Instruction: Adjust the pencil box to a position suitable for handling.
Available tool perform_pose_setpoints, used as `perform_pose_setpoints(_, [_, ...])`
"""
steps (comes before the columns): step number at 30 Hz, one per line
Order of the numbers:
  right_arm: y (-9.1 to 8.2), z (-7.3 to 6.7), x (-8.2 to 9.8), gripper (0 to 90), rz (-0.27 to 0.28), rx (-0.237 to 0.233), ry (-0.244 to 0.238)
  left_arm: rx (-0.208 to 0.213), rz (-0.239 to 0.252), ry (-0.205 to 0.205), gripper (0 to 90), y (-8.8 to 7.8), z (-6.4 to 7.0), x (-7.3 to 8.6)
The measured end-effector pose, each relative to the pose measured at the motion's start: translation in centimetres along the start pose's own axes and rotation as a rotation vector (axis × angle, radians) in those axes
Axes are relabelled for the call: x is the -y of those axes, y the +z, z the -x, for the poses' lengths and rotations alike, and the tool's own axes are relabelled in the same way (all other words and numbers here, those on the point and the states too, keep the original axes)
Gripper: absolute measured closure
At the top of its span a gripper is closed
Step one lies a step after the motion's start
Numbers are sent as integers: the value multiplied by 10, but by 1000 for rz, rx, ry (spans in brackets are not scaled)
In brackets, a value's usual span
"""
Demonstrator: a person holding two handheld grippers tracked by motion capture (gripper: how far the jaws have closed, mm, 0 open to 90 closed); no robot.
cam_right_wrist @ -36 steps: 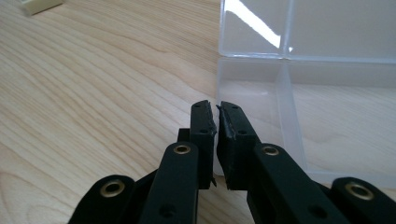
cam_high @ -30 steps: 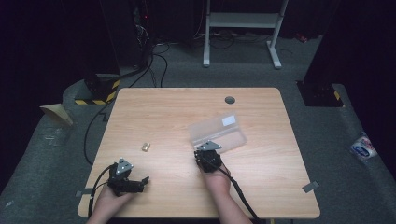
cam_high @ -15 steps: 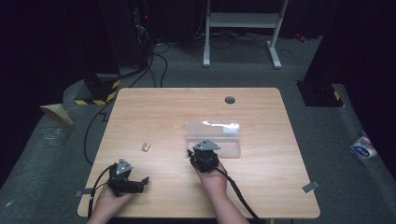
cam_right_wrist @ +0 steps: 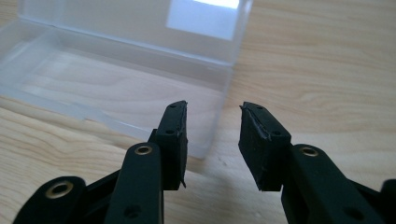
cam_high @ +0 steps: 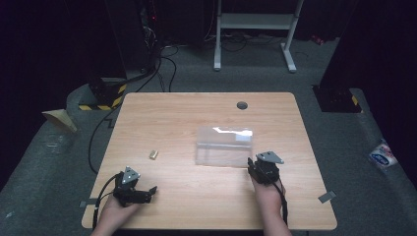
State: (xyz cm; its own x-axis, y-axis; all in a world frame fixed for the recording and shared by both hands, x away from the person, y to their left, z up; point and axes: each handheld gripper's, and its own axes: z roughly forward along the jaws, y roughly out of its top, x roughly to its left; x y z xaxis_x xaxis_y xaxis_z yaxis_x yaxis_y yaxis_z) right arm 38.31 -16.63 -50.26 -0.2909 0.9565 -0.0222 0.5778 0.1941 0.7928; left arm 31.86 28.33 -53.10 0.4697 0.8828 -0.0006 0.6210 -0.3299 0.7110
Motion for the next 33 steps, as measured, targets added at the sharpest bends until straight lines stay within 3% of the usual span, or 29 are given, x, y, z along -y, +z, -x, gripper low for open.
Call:
perform_pose_setpoints(7, [8,8,-1,693,-28,-38,45,0,0,0,9,0,0,0])
perform_pose_setpoints(16, [27,4,-8,795,-69,-32,71,0,0,0,9,0,0,0])
perform_pose_setpoints(33, [44,-20,-19,810,-84,-49,13,0,0,0,9,0,0,0])
